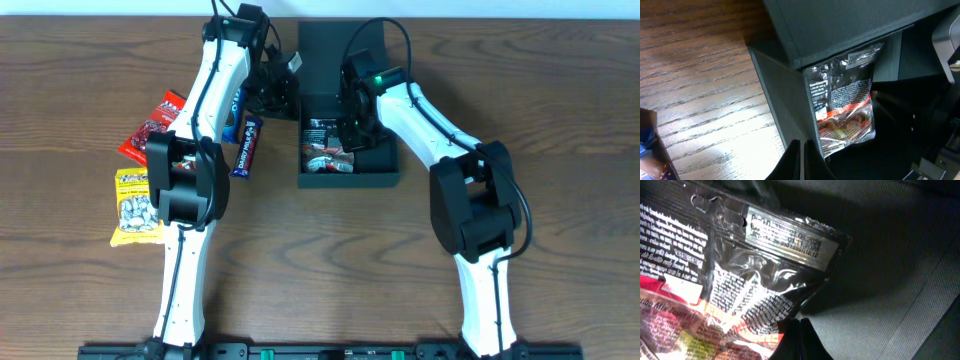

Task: Pack container

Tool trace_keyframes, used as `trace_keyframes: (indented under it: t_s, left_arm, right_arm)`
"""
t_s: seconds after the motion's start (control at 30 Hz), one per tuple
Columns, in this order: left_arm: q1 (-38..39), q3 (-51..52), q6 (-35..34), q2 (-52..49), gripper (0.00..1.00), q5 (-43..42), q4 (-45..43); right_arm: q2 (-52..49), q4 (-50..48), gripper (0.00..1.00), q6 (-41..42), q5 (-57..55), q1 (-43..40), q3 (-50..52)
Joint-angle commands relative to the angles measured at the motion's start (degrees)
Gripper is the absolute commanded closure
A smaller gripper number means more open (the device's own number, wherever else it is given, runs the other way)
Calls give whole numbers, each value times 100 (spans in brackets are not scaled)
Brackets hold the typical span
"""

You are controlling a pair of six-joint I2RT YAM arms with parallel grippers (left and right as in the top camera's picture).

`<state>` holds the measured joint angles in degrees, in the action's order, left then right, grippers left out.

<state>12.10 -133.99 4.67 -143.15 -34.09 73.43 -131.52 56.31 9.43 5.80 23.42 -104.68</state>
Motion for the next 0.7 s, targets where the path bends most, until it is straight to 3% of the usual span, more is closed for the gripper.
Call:
trace_keyframes:
  t_s: [0.0,0.43,0.67]
  left_arm:
    - [4,13,-22,0,94,2,11]
    - [-70,-122,-22,48,94,24,17]
    - [-291,-734,-240,363,94,817,94]
  right_arm:
    - [-94,155,99,-87,350,105,-24]
    - [1628,4,99,-262,-501,-24,-44]
    - [2597,-284,99,-284,-1141,-374,-44]
